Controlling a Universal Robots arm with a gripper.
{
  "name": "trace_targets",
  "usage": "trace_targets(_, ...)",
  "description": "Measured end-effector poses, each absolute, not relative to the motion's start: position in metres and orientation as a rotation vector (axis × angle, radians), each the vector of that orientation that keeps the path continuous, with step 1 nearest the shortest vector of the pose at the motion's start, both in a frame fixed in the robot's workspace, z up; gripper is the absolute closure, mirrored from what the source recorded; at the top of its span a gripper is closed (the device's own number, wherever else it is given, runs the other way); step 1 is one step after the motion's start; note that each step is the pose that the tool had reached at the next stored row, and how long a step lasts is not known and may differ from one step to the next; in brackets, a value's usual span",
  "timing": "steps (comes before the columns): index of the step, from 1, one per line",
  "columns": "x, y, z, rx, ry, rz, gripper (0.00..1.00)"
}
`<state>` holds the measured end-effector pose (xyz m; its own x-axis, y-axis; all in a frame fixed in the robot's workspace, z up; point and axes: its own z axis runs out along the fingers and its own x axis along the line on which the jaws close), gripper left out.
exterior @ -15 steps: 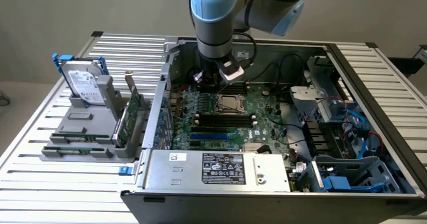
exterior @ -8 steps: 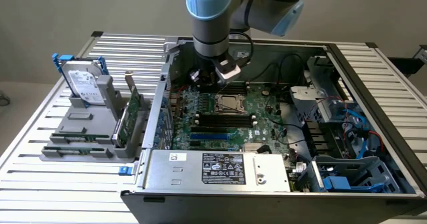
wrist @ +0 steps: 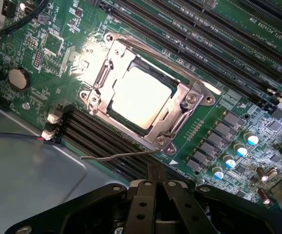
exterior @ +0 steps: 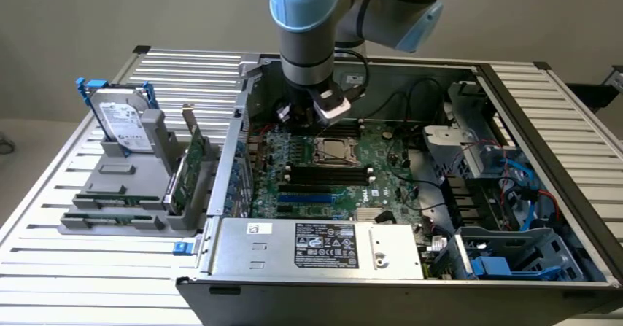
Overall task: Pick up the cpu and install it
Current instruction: 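Close the cpu cover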
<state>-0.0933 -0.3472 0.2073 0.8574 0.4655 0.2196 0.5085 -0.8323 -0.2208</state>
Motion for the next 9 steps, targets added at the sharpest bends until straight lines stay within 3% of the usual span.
trace_targets(9, -0.0876, -0.3473, 0.2056, -2.765, -0.741, -0.235, 0.89)
